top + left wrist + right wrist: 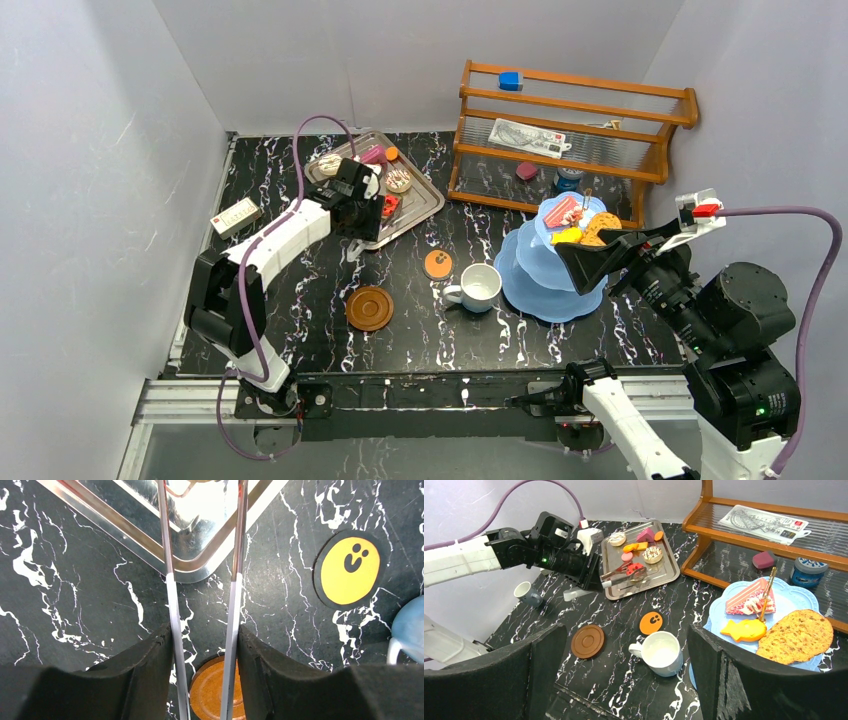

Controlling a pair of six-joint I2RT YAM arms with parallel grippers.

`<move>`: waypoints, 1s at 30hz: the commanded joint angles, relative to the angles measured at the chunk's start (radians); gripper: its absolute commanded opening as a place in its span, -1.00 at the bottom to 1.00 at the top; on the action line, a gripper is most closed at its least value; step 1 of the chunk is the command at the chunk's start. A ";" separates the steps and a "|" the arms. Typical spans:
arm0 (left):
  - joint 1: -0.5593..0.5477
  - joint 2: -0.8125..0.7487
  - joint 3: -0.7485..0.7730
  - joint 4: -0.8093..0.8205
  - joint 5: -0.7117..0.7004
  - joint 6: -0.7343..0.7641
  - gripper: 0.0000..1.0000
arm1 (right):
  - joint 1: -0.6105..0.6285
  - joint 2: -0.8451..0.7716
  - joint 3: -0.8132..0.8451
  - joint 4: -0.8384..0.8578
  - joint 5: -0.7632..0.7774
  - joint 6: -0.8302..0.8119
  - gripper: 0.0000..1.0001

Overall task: Serve the afternoon tea
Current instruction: Pick up the desert from the tray.

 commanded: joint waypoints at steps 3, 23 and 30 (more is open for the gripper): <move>0.002 -0.031 0.092 -0.061 -0.027 0.012 -0.30 | 0.000 -0.003 0.006 0.052 0.001 0.007 0.97; -0.004 -0.149 0.191 -0.136 0.034 0.005 -0.36 | -0.001 0.031 0.052 0.035 0.026 0.003 0.97; -0.049 -0.187 0.216 -0.126 0.146 -0.029 -0.36 | 0.000 0.044 0.077 0.021 0.042 -0.002 0.97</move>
